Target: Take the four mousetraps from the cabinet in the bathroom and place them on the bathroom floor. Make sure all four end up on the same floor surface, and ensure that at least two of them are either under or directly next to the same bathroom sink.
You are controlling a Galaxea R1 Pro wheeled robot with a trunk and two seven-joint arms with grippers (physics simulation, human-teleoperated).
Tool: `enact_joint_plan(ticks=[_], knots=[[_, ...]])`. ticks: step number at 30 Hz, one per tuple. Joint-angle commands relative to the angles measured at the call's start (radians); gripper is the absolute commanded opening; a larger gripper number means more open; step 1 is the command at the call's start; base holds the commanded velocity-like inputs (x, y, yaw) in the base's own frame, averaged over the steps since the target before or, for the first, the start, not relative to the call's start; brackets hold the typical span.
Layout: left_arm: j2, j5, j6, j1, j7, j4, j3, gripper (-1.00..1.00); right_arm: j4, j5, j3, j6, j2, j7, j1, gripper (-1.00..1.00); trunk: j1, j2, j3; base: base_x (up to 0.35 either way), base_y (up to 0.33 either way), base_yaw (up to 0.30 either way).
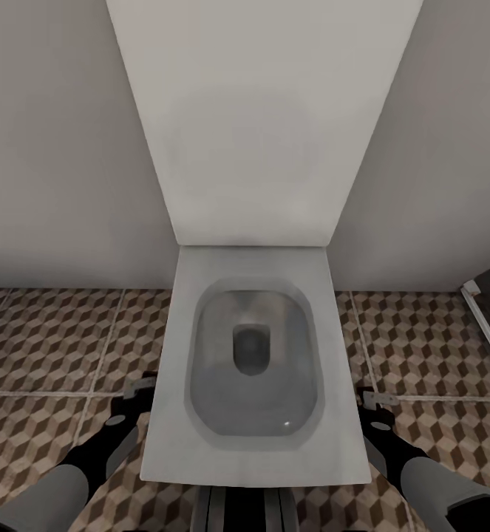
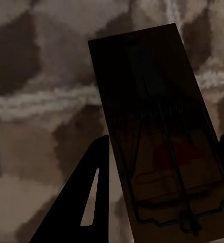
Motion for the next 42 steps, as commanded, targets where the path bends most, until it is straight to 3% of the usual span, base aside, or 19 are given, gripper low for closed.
enact_joint_plan(ticks=[1,12,28,42], knots=[[0.001,0.007,-0.003,-0.001,0.010,0.003,-0.009,-1.00,0.000,-0.012,0.008,-0.004,0.000,-0.001,0.000,-1.00,0.000,0.000,-0.001,0.000,0.000,0.000],[0.000,0.006,-0.015,-0.007,0.010,0.050,-0.008,-1.00,0.000,-0.013,0.007,-0.017,0.000,-0.001,0.000,-1.00,0.000,0.000,-0.001,0.000,0.000,0.000],[0.002,0.010,-0.053,-0.008,0.010,0.054,-0.006,-1.00,0.048,-0.015,0.006,-0.216,0.010,0.000,0.000,-1.00,0.000,0.000,-0.001,0.000,0.000,0.000],[-0.003,0.013,-0.054,-0.021,0.010,0.094,-0.005,-1.00,0.060,-0.021,0.006,-0.253,0.009,0.029,0.000,-1.00,0.000,0.000,-0.001,0.000,0.000,0.000]])
